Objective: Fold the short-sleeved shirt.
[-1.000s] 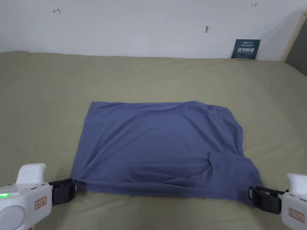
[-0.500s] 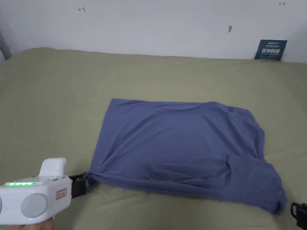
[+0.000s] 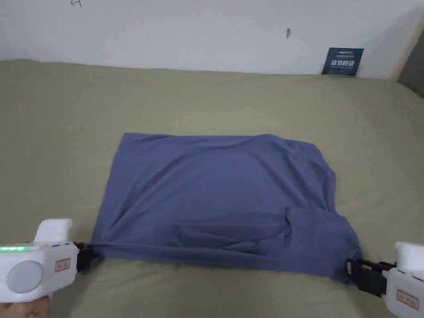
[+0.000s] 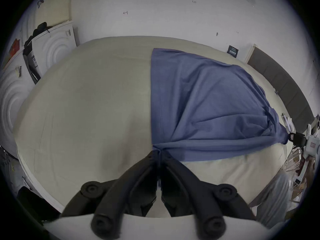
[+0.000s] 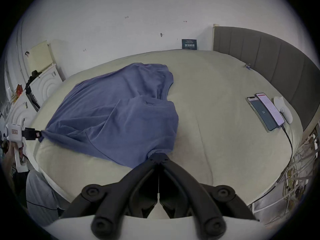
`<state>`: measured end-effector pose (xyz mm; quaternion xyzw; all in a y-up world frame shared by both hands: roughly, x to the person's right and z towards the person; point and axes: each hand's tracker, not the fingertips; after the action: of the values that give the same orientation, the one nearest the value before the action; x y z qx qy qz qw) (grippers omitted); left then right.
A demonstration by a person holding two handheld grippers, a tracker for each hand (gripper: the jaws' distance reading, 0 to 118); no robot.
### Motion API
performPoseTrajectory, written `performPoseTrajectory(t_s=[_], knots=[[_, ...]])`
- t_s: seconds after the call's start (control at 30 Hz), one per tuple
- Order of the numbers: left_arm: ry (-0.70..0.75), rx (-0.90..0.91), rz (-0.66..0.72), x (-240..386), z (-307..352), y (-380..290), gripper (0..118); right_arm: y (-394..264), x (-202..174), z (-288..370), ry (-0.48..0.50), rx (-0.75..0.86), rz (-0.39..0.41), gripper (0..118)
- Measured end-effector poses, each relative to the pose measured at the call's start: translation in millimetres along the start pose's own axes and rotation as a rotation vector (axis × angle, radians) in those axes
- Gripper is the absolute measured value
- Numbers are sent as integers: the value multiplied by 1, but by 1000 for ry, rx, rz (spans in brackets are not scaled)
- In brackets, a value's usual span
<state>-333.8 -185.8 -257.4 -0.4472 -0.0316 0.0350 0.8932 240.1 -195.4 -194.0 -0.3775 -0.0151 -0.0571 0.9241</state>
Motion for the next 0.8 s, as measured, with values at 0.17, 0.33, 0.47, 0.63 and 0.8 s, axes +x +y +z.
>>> performPoseTrajectory(t_s=[0.17,0.33,0.47,0.63,0.8], knots=[[0,2,18,-2,1,2,3,-1,-2,-19,15,-41,27,102],[4,16,49,-1,3,2,3,-6,-1,-20,-5,-28,57,5],[-7,47,56,-3,15,10,3,10,-3,-2,15,6,61,4],[-19,89,47,-2,22,46,3,63,-12,-2,22,54,86,4],[-7,106,-8,1,5,103,3,120,-20,-31,5,63,139,4]])
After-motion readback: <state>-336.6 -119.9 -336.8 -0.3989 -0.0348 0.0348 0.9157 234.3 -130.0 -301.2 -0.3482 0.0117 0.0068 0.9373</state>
